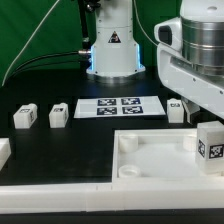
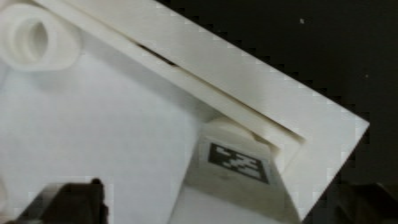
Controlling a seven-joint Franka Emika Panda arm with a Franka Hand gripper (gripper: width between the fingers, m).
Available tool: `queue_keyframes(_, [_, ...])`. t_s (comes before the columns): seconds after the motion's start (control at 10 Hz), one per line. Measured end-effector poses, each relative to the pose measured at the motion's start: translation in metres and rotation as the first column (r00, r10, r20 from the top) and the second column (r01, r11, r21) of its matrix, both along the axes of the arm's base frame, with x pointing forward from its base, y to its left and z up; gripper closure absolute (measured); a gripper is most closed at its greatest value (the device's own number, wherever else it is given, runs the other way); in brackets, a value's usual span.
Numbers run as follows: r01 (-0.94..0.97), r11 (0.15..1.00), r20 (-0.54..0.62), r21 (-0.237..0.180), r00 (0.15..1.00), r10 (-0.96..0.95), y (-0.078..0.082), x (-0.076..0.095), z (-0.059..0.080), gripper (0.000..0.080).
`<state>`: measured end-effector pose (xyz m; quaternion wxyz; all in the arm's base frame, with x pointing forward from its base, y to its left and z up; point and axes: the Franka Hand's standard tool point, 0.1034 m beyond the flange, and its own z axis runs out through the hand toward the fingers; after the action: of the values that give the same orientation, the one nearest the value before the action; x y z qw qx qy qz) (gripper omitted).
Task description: Assemble one leg
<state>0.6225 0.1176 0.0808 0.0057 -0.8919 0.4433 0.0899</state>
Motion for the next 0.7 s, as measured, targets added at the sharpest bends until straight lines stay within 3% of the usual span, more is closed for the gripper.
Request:
queue_keyframes(0.3, [-0.406, 0.912, 0.038, 0.053, 0.914, 0.404, -0.0001, 0.0033, 0.0041, 0.0150])
queue_keyframes(0.7, [-0.764, 0.640, 0.116, 0.087, 0.645, 0.755, -0.0019, 0.0067, 0.0059, 0.0150])
